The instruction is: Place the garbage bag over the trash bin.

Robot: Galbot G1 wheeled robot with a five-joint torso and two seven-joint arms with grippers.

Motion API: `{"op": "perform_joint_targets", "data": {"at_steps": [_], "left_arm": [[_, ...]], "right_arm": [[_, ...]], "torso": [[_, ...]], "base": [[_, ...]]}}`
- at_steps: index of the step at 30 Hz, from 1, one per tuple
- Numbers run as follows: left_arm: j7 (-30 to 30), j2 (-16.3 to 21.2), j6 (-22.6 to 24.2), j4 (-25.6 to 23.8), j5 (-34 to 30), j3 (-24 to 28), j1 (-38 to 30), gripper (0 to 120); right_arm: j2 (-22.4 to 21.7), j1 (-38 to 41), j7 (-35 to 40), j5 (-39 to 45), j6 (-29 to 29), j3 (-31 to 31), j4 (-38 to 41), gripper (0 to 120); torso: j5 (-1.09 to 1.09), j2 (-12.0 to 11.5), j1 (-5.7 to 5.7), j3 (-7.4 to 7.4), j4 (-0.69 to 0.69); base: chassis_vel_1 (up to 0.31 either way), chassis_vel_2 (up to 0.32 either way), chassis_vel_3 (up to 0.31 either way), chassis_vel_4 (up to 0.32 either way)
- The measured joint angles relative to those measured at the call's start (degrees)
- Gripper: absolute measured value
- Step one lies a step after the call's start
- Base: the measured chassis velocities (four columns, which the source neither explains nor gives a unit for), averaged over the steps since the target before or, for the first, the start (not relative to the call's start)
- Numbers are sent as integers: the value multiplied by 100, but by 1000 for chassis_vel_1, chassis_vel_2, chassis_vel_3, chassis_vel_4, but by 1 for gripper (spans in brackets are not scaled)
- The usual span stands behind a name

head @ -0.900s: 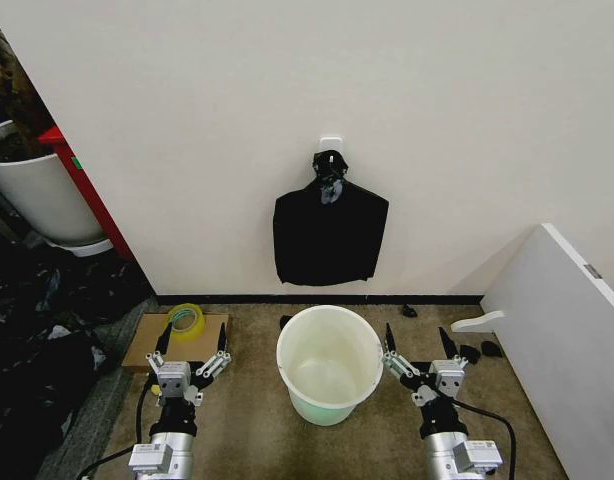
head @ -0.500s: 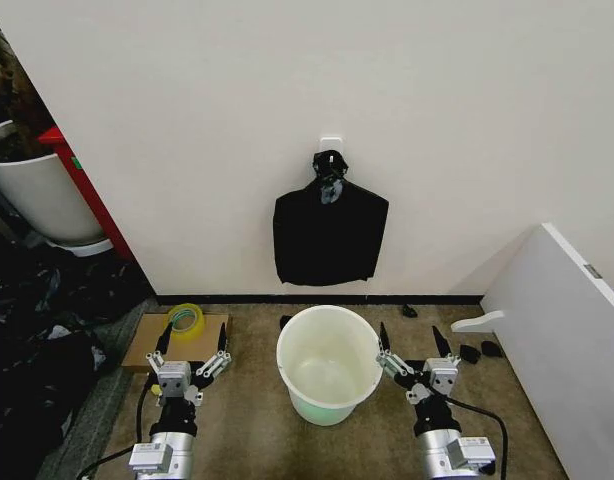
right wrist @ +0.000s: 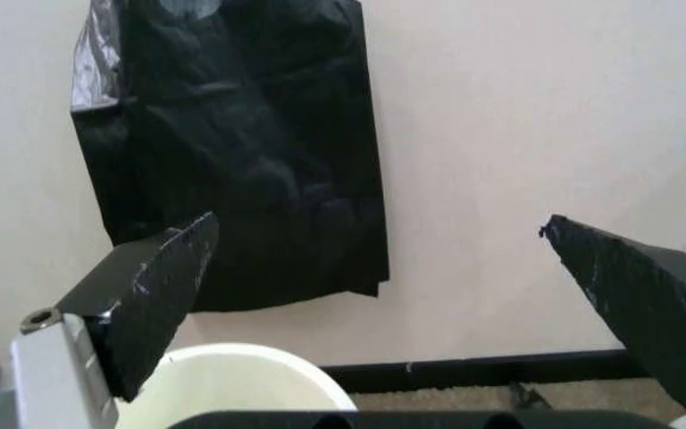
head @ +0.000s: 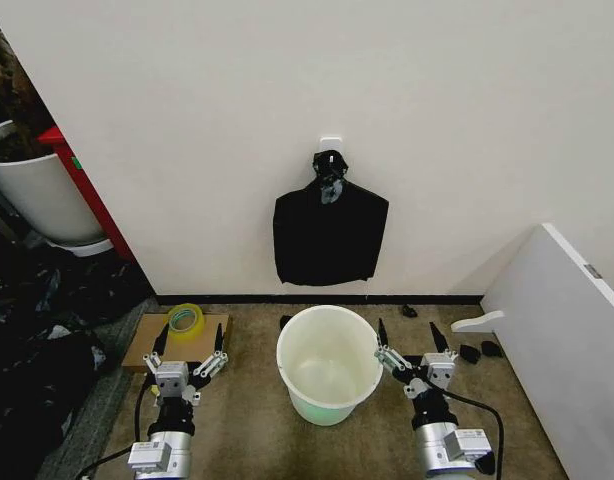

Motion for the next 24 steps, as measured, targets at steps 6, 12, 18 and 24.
{"op": "perform_joint_targets", "data": {"at_steps": [6,12,18,24], "left_arm": [[-13,62,34,-4,-112,-62,-42,100],[-16,360,190,112,-380,54,-310,100],[-19,331,191,94,-411,-53,-201,100],[-33,250,227,29,-384,-146,-130,100]], "right_arm": [[-167,715,-269,2302,-660,-230,57,100],[-97,1528,-428,5103,-1566,291,-35,100],[-30,2375,-460,6485,-2126,408,-423,100],[124,3525,-519,7074,-2482,205,-1195,100]], "torso": [[1,0,0,0,2],[-1,0,0,0,-3],[0,0,0,1,2],[0,-1,0,0,2]], "base": [[0,0,0,0],[0,0,0,0],[0,0,0,0],[0,0,0,0]]}}
